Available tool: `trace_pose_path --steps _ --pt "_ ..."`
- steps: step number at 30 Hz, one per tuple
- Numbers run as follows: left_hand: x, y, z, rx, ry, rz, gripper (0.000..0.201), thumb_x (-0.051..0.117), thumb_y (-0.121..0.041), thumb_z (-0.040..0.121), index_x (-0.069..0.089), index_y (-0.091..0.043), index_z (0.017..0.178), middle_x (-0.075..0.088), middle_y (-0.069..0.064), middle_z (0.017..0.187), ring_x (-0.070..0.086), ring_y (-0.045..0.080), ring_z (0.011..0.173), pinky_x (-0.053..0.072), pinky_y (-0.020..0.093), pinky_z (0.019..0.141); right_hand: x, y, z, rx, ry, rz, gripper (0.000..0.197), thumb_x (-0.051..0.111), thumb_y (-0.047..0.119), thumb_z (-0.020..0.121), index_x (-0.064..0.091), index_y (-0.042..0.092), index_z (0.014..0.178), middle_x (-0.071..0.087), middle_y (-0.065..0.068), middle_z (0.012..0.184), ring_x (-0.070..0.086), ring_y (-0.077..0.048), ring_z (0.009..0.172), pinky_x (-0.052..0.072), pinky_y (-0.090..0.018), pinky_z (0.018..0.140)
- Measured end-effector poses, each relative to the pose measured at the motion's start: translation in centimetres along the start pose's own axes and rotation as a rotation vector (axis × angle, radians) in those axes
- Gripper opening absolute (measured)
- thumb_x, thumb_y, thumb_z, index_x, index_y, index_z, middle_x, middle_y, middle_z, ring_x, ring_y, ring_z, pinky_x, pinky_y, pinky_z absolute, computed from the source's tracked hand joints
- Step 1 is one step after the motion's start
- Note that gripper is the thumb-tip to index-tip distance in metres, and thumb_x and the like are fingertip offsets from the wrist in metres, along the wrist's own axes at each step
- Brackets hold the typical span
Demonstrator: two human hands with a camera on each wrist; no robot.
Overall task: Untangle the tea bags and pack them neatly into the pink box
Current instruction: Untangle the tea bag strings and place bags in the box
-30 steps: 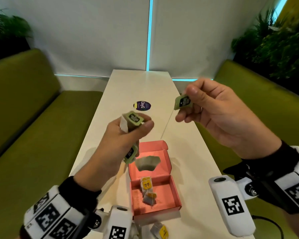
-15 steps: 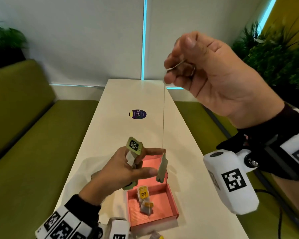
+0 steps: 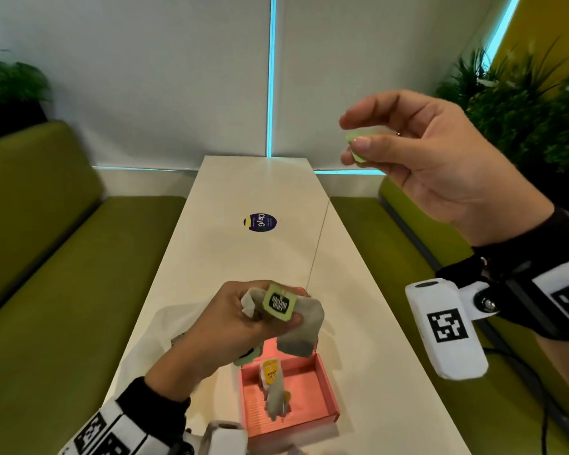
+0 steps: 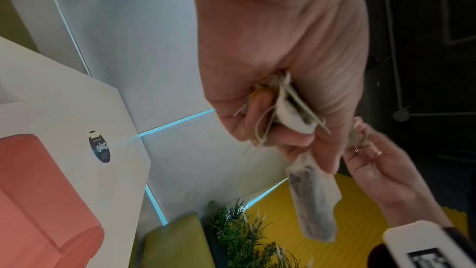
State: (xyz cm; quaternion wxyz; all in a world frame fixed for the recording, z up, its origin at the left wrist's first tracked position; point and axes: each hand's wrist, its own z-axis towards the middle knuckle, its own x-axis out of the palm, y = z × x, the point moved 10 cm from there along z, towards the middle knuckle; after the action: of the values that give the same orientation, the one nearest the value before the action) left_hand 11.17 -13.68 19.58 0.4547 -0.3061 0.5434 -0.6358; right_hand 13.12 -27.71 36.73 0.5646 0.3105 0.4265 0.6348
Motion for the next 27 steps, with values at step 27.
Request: trace_pose_path --steps 27 --pt "-5.6 3.8 -0.1 -0.142 -0.503 -0.278 0.02 0.07 -0.023 0.065 0.067 -0.011 0.08 0.047 0.001 0.053 0.041 0.011 0.038 0.036 0.018 0.038 -0.2 -11.6 -2.8 0.13 -0.047 -0.132 0.018 0.06 -0.01 0.081 0.054 0.007 0.078 0.064 -0.009 0.072 0.066 -0.013 0.064 0.051 -0.02 0.058"
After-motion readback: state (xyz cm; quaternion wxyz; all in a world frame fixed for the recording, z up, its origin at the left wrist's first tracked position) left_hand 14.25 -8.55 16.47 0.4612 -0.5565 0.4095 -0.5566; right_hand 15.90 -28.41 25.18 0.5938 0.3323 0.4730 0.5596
